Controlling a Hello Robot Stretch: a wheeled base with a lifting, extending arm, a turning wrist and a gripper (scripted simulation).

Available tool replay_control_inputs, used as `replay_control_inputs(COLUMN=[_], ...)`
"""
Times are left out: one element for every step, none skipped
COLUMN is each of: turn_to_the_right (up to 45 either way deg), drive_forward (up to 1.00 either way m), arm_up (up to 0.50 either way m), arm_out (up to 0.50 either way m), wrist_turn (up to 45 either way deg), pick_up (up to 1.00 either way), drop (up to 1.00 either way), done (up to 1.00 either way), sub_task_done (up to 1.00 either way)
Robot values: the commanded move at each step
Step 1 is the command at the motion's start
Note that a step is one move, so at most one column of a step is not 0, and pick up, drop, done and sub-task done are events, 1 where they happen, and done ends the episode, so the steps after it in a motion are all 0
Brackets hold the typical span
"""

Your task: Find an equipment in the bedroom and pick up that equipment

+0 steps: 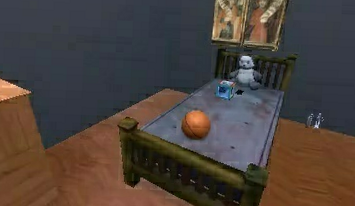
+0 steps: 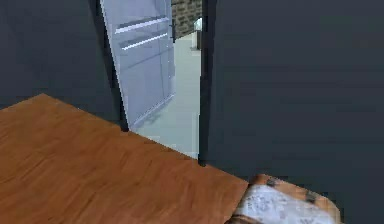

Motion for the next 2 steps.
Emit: replay_control_inputs(turn_to_the_right=[15.0, 0.0], drive_forward=[0.0, 0.6], arm_up=[0.0, 0.0], arm_out=[0.0, 0.0], wrist_turn=[0.0, 0.0], pick_up=[0.0, 0.0], drop=[0.0, 0.0], done=[0.0, 0.0], sub_task_done=[0.0, 0.0])
